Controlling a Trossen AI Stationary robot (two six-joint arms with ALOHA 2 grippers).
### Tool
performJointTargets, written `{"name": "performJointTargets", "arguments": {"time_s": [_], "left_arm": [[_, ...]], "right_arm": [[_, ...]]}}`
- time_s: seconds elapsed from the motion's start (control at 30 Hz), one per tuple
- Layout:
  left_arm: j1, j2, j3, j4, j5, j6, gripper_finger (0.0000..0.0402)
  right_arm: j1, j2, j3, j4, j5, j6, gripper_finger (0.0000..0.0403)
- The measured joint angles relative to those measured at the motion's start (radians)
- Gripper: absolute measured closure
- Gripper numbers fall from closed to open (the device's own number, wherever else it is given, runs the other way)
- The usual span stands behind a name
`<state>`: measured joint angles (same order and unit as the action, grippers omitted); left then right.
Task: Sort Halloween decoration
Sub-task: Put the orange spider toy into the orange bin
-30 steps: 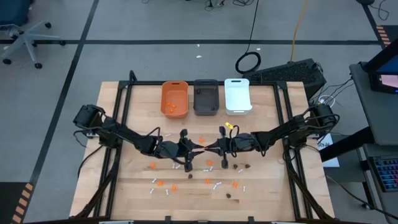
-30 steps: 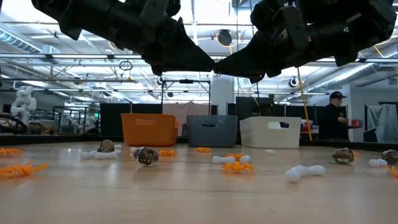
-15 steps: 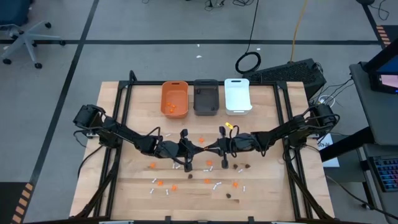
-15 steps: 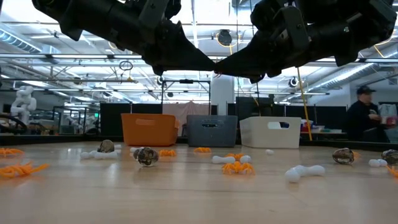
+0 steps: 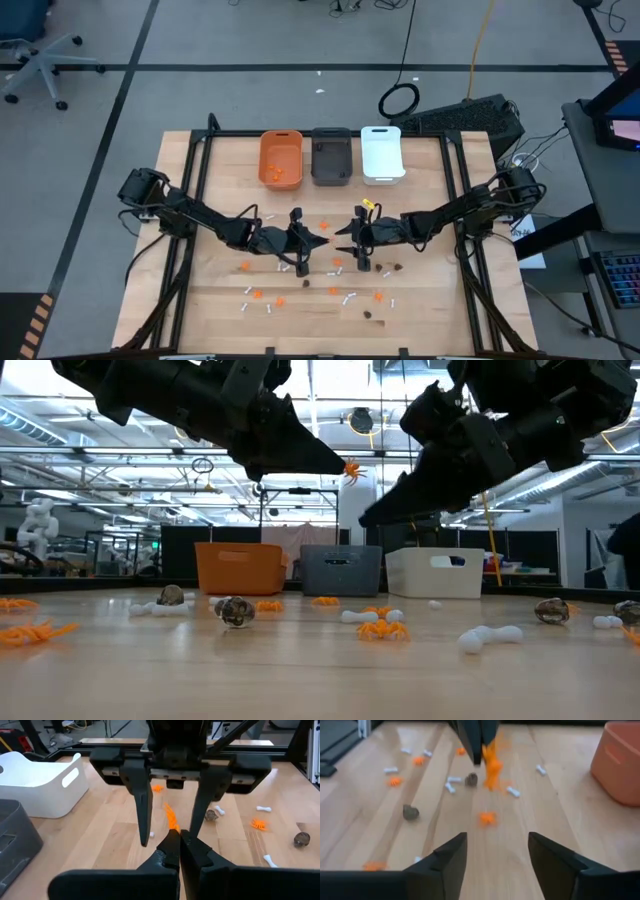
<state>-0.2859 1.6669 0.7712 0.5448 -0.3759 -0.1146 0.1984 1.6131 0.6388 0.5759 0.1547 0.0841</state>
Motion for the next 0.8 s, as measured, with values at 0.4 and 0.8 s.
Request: {"name": "performJointTargets", "arguments": {"time_s": [0.4, 0.8], "left_arm": [[-0.014, -0.068, 0.0, 0.017, 0.005, -0.01, 0.0402], [-0.031, -0.225, 0.0, -0.078, -0.028, 0.024, 0.0402]], "right_arm": [[0.0, 0.0, 0.0, -0.02, 0.001, -0.03, 0.0199], [0.038, 0.001, -0.002, -0.087, -0.028, -0.075, 0.02]]}}
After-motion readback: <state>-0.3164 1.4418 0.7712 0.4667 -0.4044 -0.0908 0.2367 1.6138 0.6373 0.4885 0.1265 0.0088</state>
